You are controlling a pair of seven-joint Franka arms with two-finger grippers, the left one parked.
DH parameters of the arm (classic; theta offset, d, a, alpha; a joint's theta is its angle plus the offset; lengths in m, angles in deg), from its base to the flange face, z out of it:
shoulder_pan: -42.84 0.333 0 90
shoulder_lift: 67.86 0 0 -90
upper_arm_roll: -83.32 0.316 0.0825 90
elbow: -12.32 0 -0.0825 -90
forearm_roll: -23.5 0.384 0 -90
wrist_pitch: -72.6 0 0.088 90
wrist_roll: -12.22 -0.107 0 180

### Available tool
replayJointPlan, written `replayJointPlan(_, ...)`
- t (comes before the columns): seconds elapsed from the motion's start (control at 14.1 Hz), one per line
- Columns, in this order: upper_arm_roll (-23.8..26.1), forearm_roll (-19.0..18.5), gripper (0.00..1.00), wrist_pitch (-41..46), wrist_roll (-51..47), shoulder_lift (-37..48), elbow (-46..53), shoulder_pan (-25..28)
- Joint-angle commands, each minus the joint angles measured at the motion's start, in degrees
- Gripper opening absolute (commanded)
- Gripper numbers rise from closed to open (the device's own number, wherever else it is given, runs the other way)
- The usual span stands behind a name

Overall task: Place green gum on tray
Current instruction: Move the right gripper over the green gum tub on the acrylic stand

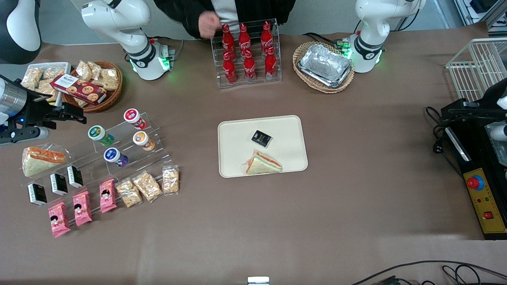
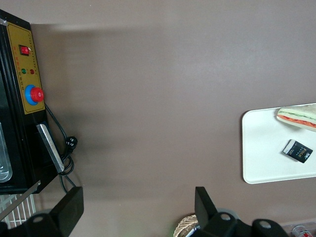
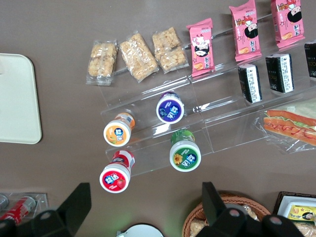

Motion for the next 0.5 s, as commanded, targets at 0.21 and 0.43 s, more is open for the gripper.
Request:
replayJointPlan(0.21,-0.50,0.65,1.00,1.39,0.70,-0.64,1.54,0.14)
replayJointPlan(0.43,-0.58,-0.49,1.00,1.92,0.79,0.23,0.40,0.06)
